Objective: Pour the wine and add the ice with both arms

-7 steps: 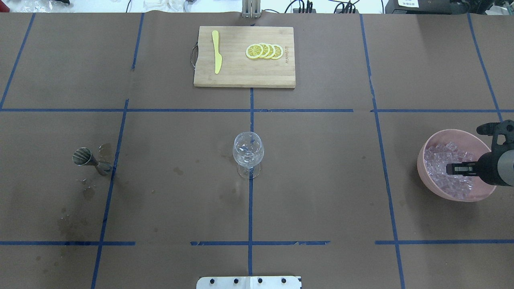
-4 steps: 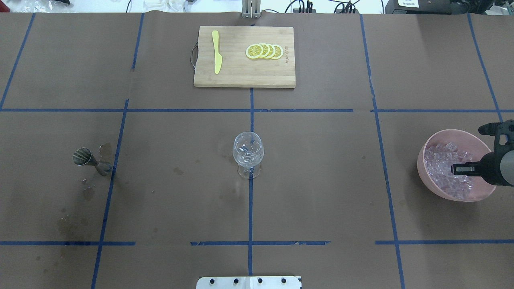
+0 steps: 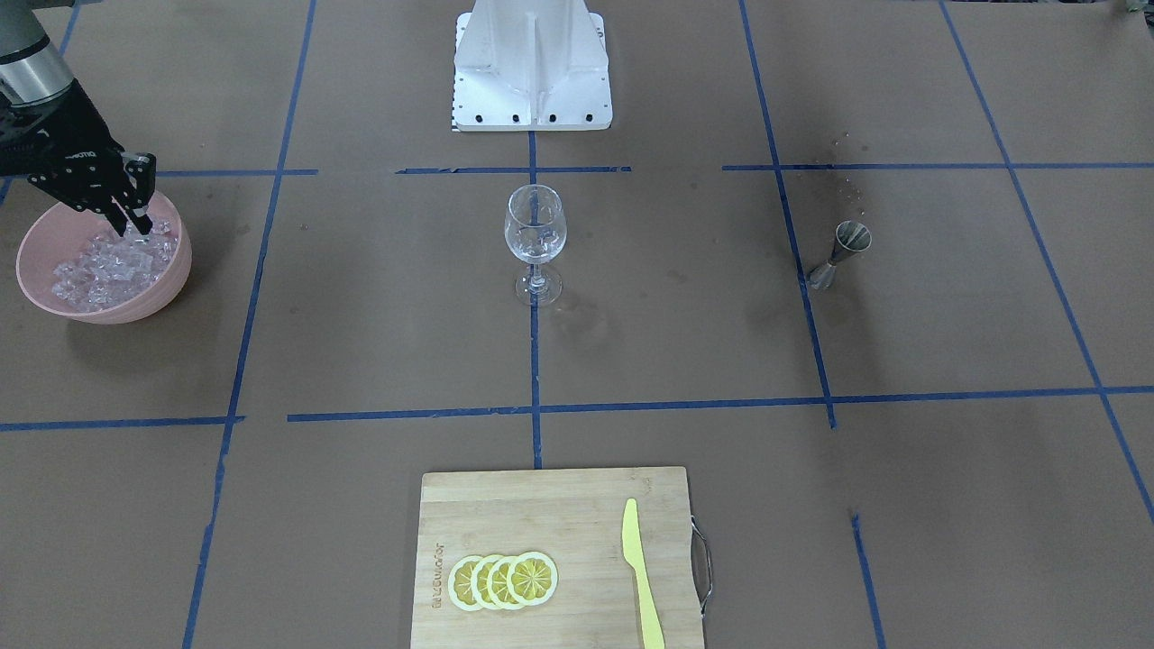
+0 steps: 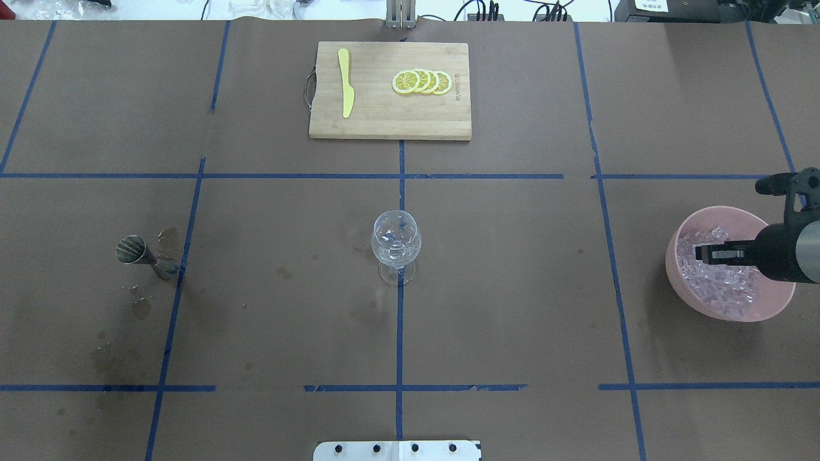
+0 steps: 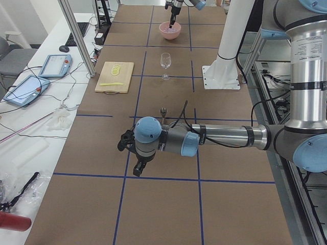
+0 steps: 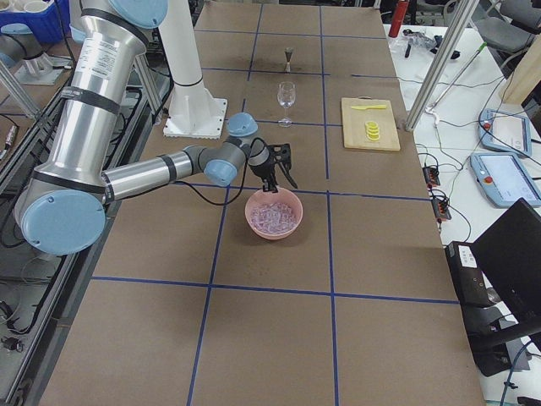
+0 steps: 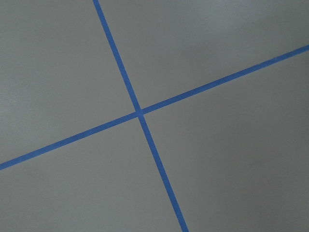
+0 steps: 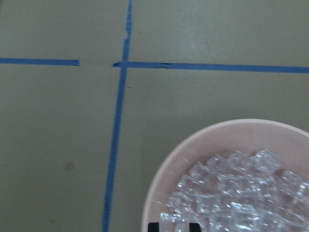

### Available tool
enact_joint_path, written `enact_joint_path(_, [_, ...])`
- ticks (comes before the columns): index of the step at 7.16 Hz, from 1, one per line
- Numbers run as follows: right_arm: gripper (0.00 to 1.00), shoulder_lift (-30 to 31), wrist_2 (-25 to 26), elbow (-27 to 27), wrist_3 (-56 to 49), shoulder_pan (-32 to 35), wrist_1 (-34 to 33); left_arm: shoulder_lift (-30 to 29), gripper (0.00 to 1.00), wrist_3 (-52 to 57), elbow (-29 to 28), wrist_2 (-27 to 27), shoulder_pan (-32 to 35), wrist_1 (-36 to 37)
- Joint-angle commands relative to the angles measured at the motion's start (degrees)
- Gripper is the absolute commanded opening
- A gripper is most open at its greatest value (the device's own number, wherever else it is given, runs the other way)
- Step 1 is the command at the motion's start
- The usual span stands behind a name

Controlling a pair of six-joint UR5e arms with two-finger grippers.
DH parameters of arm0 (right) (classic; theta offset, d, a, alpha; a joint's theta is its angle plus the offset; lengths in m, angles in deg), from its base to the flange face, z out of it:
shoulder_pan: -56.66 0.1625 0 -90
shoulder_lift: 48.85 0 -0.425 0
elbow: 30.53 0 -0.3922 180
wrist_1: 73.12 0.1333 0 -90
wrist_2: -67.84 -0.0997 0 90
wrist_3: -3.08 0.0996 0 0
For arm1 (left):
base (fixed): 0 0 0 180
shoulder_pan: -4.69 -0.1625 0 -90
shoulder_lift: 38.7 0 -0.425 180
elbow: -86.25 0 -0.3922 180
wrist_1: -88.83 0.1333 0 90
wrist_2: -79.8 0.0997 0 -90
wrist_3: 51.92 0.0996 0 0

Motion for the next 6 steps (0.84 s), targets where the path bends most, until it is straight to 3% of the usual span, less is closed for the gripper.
enact_joint_path(1, [0.0, -7.4, -1.7, -1.3, 0.0, -0.2, -1.7, 0.5, 1.0, 0.0, 0.0, 0.1, 0.1, 0.2])
enact_joint_path(2, [0.0, -12.5, -2.8, -2.8, 0.1, -0.5, -9.0, 0.5, 1.0, 0.1, 0.1, 0.2, 0.2, 0.3])
enact_joint_path(3, [0.0, -22.0, -5.0, -3.8, 0.6, -0.3, -21.5, 0.5, 1.0, 0.1, -0.1, 0.5, 0.1, 0.4])
enact_joint_path(6, [0.0, -45.3, -4.2, -3.1, 7.7, -5.5, -46.5, 1.3, 1.0, 0.0, 0.3, 0.6, 0.1, 0.4])
